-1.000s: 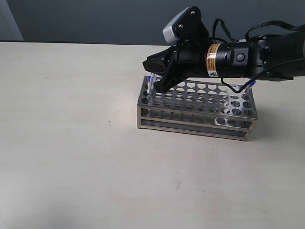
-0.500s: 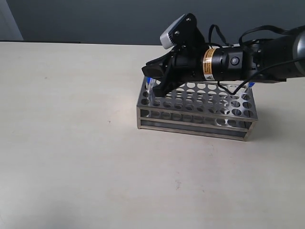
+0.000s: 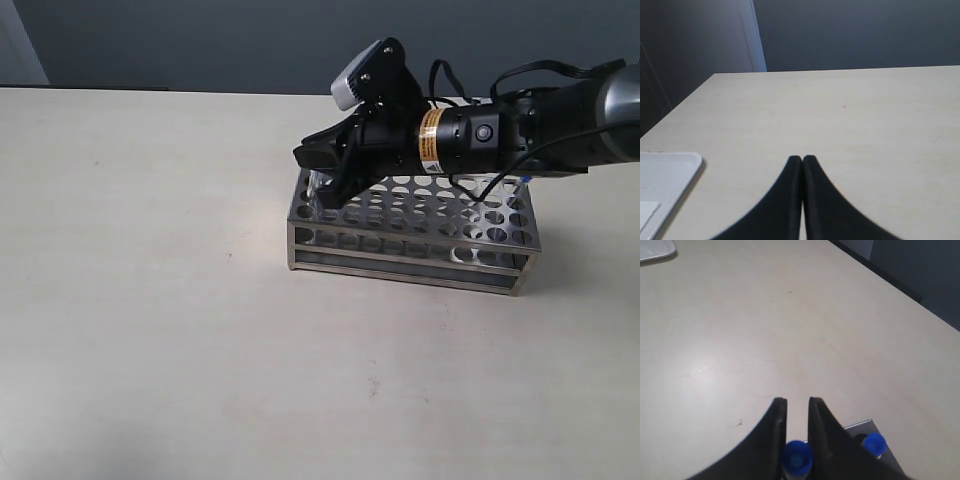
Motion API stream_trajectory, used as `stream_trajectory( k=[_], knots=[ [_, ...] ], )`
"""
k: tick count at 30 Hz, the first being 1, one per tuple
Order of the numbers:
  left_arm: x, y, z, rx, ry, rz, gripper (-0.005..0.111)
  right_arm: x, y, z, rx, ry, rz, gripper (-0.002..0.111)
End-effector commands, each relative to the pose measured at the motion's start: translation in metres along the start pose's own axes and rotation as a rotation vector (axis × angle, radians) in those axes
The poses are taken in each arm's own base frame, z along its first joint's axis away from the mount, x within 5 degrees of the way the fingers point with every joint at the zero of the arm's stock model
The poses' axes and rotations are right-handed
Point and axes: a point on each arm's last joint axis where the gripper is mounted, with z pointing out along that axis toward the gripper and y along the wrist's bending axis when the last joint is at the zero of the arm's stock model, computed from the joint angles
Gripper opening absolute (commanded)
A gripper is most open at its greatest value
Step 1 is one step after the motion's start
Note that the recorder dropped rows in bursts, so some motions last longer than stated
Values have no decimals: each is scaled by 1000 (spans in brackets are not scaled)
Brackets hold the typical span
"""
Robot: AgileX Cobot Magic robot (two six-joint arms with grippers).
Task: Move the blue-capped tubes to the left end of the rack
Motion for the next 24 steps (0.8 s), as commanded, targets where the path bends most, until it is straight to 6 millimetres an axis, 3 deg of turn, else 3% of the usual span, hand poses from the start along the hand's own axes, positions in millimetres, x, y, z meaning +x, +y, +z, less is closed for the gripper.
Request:
stream_trajectory(
  k=[1,8,16,24],
  knots=[
    [0,0,0,5,-12,1,0,-2,-1,0,-4,-7,-12,0],
    [0,0,0,5,-12,1,0,-2,-1,0,-3,-6,-3,1],
    [0,0,0,5,-12,1,0,0,1,0,-18,13,-22,24],
    [0,0,0,5,-12,1,0,0,1,0,-23,9,-22,25]
  ],
)
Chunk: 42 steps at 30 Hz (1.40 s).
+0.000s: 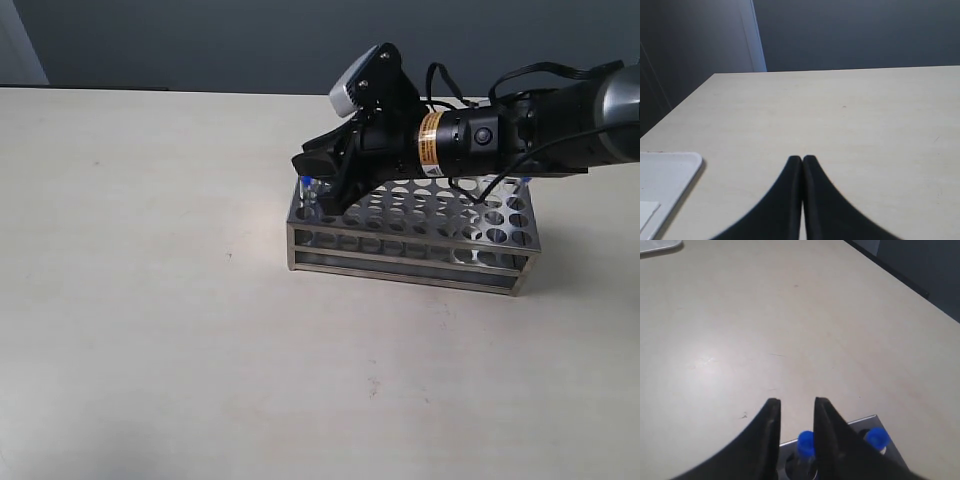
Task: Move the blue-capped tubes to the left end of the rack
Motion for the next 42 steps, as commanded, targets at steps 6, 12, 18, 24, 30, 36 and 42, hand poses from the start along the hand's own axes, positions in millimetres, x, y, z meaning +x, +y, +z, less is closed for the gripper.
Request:
stream_trajectory(
  k=[6,12,18,24,30,36,42],
  knots=[
    [0,0,0,5,-12,1,0,-16,-7,-17,61,-15,-37,25],
    [0,0,0,5,-12,1,0,-20,-17,-58,231,24,-31,25],
    [-1,0,0,5,-14,1,0,-6,-16,-123,452,-54,69,25],
    [-1,0,0,5,-14,1,0,23,-22,-151,715,69,115,25],
    [-1,0,0,5,-14,1,0,44,-31,-136,712,114,163,25],
    [-1,0,0,5,-14,1,0,40,-32,-139,736,80,194,69],
    [-1,0,0,5,-14,1,0,56,-38,-133,774,114,266,81]
  ],
)
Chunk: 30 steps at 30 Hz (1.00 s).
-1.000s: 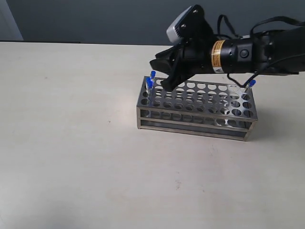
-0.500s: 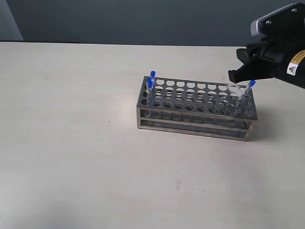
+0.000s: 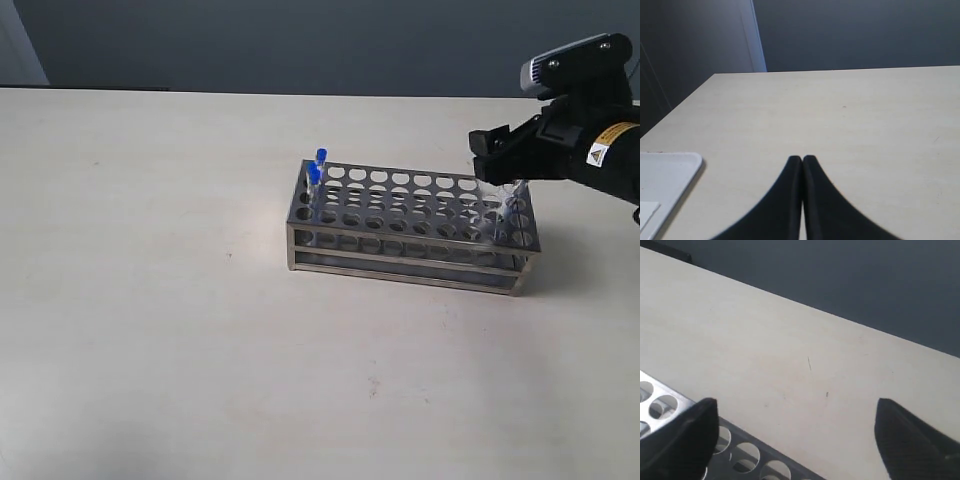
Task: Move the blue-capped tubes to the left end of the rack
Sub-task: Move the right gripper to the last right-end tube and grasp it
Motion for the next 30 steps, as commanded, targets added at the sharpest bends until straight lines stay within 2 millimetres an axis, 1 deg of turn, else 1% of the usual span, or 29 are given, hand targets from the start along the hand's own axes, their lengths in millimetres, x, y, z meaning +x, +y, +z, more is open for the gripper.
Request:
stream_trajectory(
  k=[1,4,10,13,15,16,17,21,24,26,30],
  knots=[
    [-1,0,0,5,-14,1,0,13,-6,11,69,37,75,81],
    [-1,0,0,5,-14,1,0,21,-9,16,105,68,124,81],
    [-1,0,0,5,-13,1,0,40,-7,28,104,139,148,81],
    [-1,0,0,5,-13,1,0,43,-6,30,104,143,148,81],
    [-1,0,0,5,-13,1,0,43,-7,30,108,141,154,77],
    [-1,0,0,5,-13,1,0,42,-7,30,113,136,161,73],
    [-1,0,0,5,-13,1,0,42,-8,30,119,135,173,67],
    [-1,0,0,5,-13,1,0,42,-8,30,128,133,189,35],
    [-1,0,0,5,-13,1,0,43,-9,30,133,136,200,13],
    [-1,0,0,5,-13,1,0,43,-9,30,135,136,204,0],
    [-1,0,0,5,-13,1,0,41,-9,29,138,132,208,-1]
  ],
)
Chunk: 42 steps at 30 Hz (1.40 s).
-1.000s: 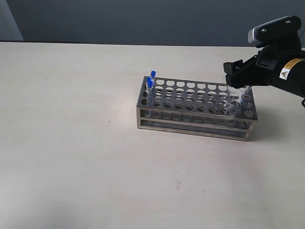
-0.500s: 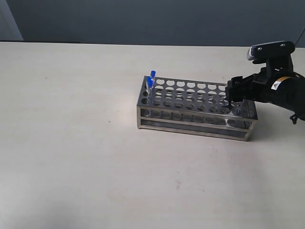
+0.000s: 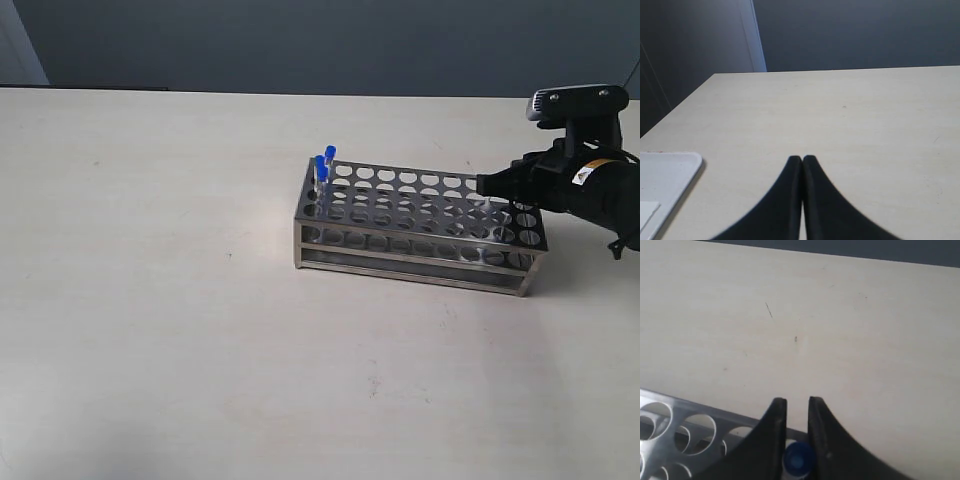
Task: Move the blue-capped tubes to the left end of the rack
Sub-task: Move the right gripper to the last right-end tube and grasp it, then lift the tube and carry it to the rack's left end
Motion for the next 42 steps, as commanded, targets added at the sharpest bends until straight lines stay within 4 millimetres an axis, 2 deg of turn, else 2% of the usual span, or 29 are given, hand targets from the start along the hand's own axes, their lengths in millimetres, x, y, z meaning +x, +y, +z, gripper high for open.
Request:
stream_trajectory(
  k=[1,8,14,20,24,31,35,42],
  knots=[
    [-1,0,0,5,-13,1,0,-2,-2,-2,7,-14,5,-1],
    [-1,0,0,5,-13,1,0,-16,-2,-13,7,-67,7,-1],
    [-1,0,0,5,-13,1,0,-34,-3,-32,3,-130,9,-1],
    [-1,0,0,5,-13,1,0,-53,4,-57,-39,-194,-63,-1],
    [-1,0,0,6,-15,1,0,-62,24,-70,-117,-256,-121,-1],
    [-1,0,0,6,-15,1,0,-74,57,-73,-246,-275,-168,-1],
    [-1,0,0,6,-15,1,0,-73,75,-74,-324,-270,-224,-1],
    [-1,0,0,5,-13,1,0,-67,99,-73,-489,-291,-221,-1]
  ],
)
